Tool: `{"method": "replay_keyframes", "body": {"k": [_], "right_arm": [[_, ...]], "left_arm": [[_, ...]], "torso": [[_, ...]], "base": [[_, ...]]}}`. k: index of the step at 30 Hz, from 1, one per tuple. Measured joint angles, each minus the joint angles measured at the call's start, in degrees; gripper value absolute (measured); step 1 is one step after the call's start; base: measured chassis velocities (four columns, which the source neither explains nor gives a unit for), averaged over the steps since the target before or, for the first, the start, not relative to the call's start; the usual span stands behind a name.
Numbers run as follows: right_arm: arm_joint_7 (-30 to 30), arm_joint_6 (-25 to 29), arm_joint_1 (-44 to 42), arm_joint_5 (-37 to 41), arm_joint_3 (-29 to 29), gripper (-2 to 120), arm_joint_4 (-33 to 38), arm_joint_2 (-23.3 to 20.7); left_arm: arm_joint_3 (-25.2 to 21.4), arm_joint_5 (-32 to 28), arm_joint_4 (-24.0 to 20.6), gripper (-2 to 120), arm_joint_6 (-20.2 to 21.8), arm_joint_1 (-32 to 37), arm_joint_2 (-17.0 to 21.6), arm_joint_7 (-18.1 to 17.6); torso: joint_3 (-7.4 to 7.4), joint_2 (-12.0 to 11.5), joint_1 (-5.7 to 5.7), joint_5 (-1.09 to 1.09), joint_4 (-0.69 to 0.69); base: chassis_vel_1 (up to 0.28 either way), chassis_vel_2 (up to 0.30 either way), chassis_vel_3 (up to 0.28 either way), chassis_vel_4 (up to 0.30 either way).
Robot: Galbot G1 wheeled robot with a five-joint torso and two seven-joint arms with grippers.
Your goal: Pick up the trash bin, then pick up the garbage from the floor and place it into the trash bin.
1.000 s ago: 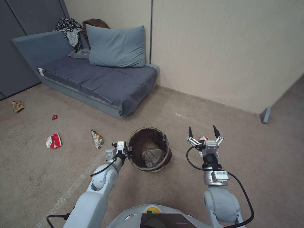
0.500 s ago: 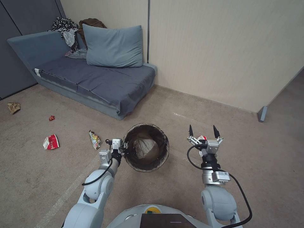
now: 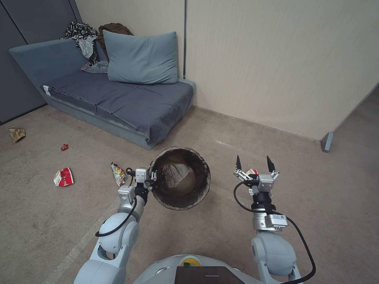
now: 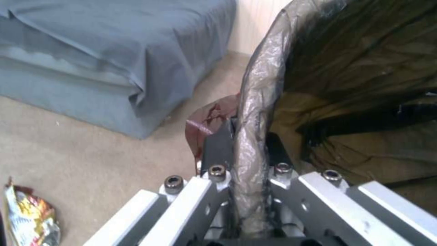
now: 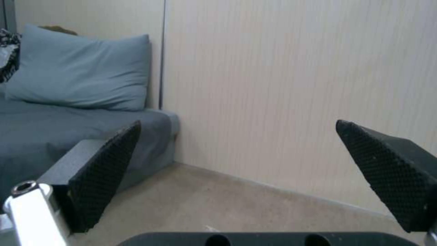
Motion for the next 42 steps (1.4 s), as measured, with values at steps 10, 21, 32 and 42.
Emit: {"method": "replay_keyframes", "body": {"k": [10, 21, 32, 42], "right_arm": [[0.2, -0.1, 0.2, -0.2, 0.1, 100, 0.0, 0.0], [0.3, -0.3, 0.3, -0.2, -0.1, 100, -0.2, 0.0], [0.4, -0.3, 0.1, -0.1, -0.1, 100, 0.1, 0.0], [0.4, -0.4, 0.1, -0.2, -0.1, 100, 0.2, 0.0]], "left_arm": [[-0.7, 1.3, 1.6, 2, -2.0, -0.4, -0.1, -0.2], [-1.2, 2.8, 3.0, 2, -2.7, -0.5, -0.1, -0.3], [-0.9, 2.8, 3.2, 2, -2.6, -0.5, 0.0, 0.2], [-0.8, 2.7, 3.5, 2, -2.6, -0.5, 0.0, 0.3]], "torso": [[0.00, 0.0, 0.00, 0.00, 0.00], [0.00, 0.0, 0.00, 0.00, 0.00], [0.00, 0.0, -0.01, 0.00, 0.00], [0.00, 0.0, -0.01, 0.00, 0.00]], "base": [[0.000, 0.000, 0.000, 0.000], [0.000, 0.000, 0.000, 0.000], [0.000, 0.000, 0.000, 0.000], [-0.025, -0.026, -0.028, -0.033]]}}
